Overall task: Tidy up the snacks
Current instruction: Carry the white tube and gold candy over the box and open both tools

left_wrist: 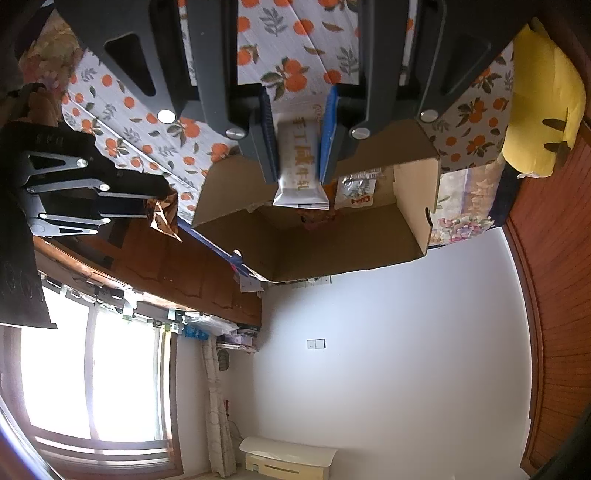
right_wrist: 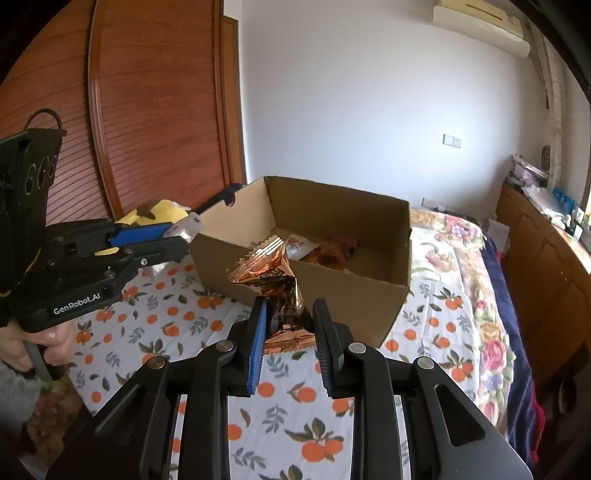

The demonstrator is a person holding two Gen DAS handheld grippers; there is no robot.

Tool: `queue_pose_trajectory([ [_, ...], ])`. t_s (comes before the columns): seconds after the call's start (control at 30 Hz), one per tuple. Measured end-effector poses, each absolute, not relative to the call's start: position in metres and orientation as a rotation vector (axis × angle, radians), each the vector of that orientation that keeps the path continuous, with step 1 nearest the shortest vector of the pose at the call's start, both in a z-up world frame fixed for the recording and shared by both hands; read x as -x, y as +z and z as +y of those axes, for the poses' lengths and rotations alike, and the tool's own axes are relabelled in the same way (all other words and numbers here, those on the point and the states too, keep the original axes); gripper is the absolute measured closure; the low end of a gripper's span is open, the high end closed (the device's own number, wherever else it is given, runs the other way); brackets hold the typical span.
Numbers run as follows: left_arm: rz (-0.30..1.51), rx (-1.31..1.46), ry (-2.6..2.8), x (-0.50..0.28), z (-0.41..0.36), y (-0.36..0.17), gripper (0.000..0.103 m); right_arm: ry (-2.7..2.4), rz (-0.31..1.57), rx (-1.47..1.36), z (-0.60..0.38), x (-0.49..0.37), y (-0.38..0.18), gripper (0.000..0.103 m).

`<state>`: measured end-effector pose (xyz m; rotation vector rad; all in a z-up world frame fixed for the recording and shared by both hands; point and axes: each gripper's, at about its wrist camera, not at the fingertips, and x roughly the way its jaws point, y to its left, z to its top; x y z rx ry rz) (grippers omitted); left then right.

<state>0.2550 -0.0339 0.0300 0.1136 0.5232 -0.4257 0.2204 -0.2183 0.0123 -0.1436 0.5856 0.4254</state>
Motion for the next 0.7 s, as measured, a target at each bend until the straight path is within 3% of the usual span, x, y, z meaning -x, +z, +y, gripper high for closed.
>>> queue_pose_trajectory([
  [0.7,0.549,-0.073,-0.379,-0.356,-0.017,0.001,0.082,0.437,0.596,0.137,-0.198,-0.327,-0.002,0.08],
])
